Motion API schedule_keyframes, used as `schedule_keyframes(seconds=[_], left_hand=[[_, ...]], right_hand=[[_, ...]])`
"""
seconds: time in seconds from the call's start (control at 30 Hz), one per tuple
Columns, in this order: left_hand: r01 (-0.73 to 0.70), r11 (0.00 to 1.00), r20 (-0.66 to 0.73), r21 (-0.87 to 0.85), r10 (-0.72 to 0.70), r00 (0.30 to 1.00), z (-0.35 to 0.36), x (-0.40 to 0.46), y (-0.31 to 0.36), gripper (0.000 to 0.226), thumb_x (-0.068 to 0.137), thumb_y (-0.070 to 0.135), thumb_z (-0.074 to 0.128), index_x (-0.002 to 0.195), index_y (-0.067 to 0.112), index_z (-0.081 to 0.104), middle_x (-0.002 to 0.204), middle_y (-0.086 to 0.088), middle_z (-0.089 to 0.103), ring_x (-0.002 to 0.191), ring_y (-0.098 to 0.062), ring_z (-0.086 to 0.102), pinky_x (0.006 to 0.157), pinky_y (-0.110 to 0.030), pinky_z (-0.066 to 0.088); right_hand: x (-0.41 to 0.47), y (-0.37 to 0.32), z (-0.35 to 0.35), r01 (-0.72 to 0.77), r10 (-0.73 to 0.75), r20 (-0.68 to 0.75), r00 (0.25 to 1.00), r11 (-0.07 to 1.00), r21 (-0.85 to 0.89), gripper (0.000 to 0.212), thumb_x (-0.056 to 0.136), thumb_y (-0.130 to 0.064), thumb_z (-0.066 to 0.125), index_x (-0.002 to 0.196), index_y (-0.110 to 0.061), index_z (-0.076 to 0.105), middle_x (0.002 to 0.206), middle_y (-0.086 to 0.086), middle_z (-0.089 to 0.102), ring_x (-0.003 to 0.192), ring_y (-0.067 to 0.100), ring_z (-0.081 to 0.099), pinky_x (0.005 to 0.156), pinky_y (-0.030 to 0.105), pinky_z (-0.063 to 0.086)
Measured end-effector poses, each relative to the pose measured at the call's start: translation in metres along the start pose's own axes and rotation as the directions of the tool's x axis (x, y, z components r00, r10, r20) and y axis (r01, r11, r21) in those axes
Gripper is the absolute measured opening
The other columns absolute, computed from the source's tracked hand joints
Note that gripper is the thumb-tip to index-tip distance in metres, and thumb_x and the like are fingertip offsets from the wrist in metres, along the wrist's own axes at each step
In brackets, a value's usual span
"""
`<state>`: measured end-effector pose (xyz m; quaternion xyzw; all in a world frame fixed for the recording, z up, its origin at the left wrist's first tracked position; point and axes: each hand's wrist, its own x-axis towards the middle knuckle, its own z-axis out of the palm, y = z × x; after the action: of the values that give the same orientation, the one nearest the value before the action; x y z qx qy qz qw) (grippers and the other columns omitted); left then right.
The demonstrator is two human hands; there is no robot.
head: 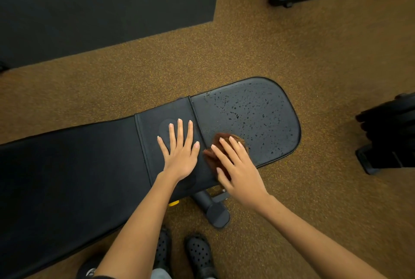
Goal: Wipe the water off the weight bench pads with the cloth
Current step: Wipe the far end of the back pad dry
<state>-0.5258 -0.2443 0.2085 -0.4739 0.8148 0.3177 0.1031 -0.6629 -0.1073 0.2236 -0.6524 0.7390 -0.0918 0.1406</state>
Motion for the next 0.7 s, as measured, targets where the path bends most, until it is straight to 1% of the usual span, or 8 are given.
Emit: schedule_keyframes(seconds=[0.07, 0.13, 0.27, 0.33, 0.47, 0.53, 0.6, 0.7], left_hand=[[0.001, 1.000, 0.002, 0.005, -0.001, 1.000, 0.000, 0.000, 0.000, 0.057, 0.102, 0.041, 0.013, 0.143, 0.032, -0.026, 0.141, 0.009, -0.042, 0.136, -0.019, -0.038, 0.104, -0.052, -0.028], [0.004, 1.000, 0.007, 0.004, -0.004, 1.000, 0.000, 0.000, 0.001, 0.057, 0.102, 0.041, 0.013, 0.143, 0.032, -0.026, 0.140, 0.009, -0.042, 0.135, -0.018, -0.039, 0.104, -0.052, -0.028], [0.011, 1.000, 0.020, -0.008, -0.011, 1.000, -0.002, 0.000, 0.002, 0.057, 0.103, 0.040, 0.013, 0.144, 0.032, -0.026, 0.146, 0.006, -0.040, 0.134, -0.018, -0.039, 0.104, -0.052, -0.028], [0.014, 1.000, 0.026, -0.005, -0.013, 1.000, -0.002, 0.001, 0.002, 0.057, 0.103, 0.041, 0.013, 0.144, 0.032, -0.025, 0.150, 0.004, -0.037, 0.135, -0.019, -0.039, 0.103, -0.052, -0.029], [0.014, 1.000, 0.026, -0.013, -0.013, 1.000, -0.002, 0.000, 0.001, 0.058, 0.102, 0.041, 0.013, 0.145, 0.032, -0.024, 0.151, 0.004, -0.036, 0.135, -0.019, -0.039, 0.104, -0.052, -0.028], [0.012, 1.000, 0.006, -0.019, -0.012, 1.000, -0.002, -0.001, 0.001, 0.058, 0.102, 0.041, 0.015, 0.146, 0.032, -0.023, 0.152, 0.004, -0.034, 0.136, -0.019, -0.037, 0.105, -0.052, -0.027], [0.011, 1.000, -0.042, -0.010, -0.011, 0.999, -0.001, -0.002, 0.002, 0.058, 0.102, 0.042, 0.017, 0.147, 0.033, -0.019, 0.154, 0.004, -0.030, 0.139, -0.019, -0.034, 0.107, -0.052, -0.025], [0.018, 0.998, -0.142, 0.052, -0.011, 0.990, 0.001, -0.005, 0.005, 0.059, 0.102, 0.042, 0.020, 0.150, 0.031, -0.012, 0.158, 0.002, -0.020, 0.143, -0.021, -0.026, 0.110, -0.055, -0.019]], right_hand=[[0.006, 0.005, 0.001, 0.013, -0.013, -0.010, 1.000, 1.000, -0.026, 0.054, 0.099, -0.032, 0.038, 0.152, -0.021, 0.029, 0.160, 0.006, 0.023, 0.150, 0.023, 0.009, 0.122, 0.042, 0.008], [0.014, 0.007, 0.004, -0.006, 0.005, -0.027, 1.000, 0.999, -0.043, 0.053, 0.099, -0.030, 0.035, 0.151, -0.018, 0.031, 0.159, 0.008, 0.023, 0.149, 0.025, 0.010, 0.122, 0.043, 0.010], [0.039, 0.010, 0.005, -0.099, 0.094, -0.108, 0.990, 0.994, -0.036, 0.052, 0.098, -0.024, 0.038, 0.149, -0.014, 0.035, 0.157, 0.012, 0.028, 0.148, 0.030, 0.016, 0.121, 0.045, 0.012], [0.058, 0.016, 0.002, -0.152, 0.149, -0.129, 0.980, 0.988, -0.013, 0.051, 0.098, -0.025, 0.037, 0.148, -0.012, 0.036, 0.156, 0.014, 0.030, 0.147, 0.032, 0.018, 0.121, 0.046, 0.012], [0.103, 0.027, -0.008, -0.231, 0.232, -0.175, 0.957, 0.973, 0.027, 0.053, 0.095, -0.025, 0.034, 0.145, -0.008, 0.040, 0.153, 0.019, 0.033, 0.144, 0.038, 0.022, 0.119, 0.049, 0.014], [0.125, 0.029, -0.011, -0.246, 0.251, -0.182, 0.951, 0.968, 0.051, 0.054, 0.095, -0.025, 0.037, 0.145, -0.006, 0.040, 0.153, 0.020, 0.032, 0.145, 0.038, 0.021, 0.119, 0.048, 0.010], [0.141, 0.028, -0.012, -0.248, 0.259, -0.174, 0.950, 0.965, 0.086, 0.056, 0.094, -0.029, 0.041, 0.145, -0.006, 0.040, 0.154, 0.019, 0.031, 0.146, 0.036, 0.017, 0.119, 0.046, 0.004], [0.151, 0.028, -0.009, -0.206, 0.214, -0.158, 0.964, 0.976, 0.065, 0.063, 0.091, -0.039, 0.045, 0.146, -0.010, 0.040, 0.154, 0.013, 0.033, 0.147, 0.032, 0.017, 0.119, 0.040, -0.002]])
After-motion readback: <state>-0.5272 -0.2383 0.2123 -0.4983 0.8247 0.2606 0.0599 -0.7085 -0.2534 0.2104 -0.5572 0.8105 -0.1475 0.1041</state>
